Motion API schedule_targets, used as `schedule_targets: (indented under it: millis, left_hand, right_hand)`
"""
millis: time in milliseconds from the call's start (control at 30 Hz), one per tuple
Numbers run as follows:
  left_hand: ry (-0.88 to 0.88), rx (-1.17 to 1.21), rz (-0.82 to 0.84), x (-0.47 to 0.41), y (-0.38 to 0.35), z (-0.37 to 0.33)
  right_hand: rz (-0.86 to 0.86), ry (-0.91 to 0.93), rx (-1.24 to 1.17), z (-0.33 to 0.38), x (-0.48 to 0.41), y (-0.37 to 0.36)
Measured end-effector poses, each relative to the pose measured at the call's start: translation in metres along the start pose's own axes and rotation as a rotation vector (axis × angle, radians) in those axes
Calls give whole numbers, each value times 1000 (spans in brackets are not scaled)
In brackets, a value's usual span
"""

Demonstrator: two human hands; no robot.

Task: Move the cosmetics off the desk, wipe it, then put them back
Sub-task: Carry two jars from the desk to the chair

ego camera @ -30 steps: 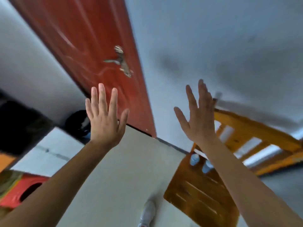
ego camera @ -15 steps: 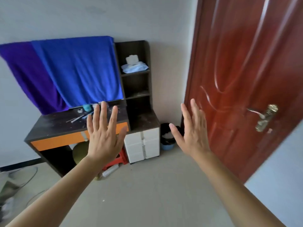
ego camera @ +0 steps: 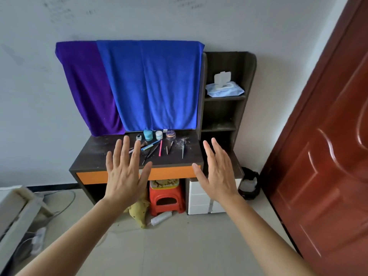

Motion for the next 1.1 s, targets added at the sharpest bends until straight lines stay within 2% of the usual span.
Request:
schedule_targets:
  millis: [267, 600, 900, 1100]
  left_hand:
    - [9, -8, 31, -132, -101, 21]
    - [155, -36, 166, -293, -209, 77]
    - [239, 36, 387, -357, -316, 178]
    - [196, 118, 607, -393, -390, 226]
  right_hand:
    - [58, -48, -54, -86, -107, -112]
    - [279, -61, -49, -171, -275, -253]
    - [463, -173, -23, -187, -316, -384]
    - [552, -438, -50, -193, -313, -454]
Point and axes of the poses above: each hand's wrist, its own x-axis away from the middle knuckle, its own y-axis out of the back of the hand, z = x × y, the point moved 4 cm from there along -x, towards the middle knuckle, and after that the axes turned 5 degrees about y, right-handed, at the moved point
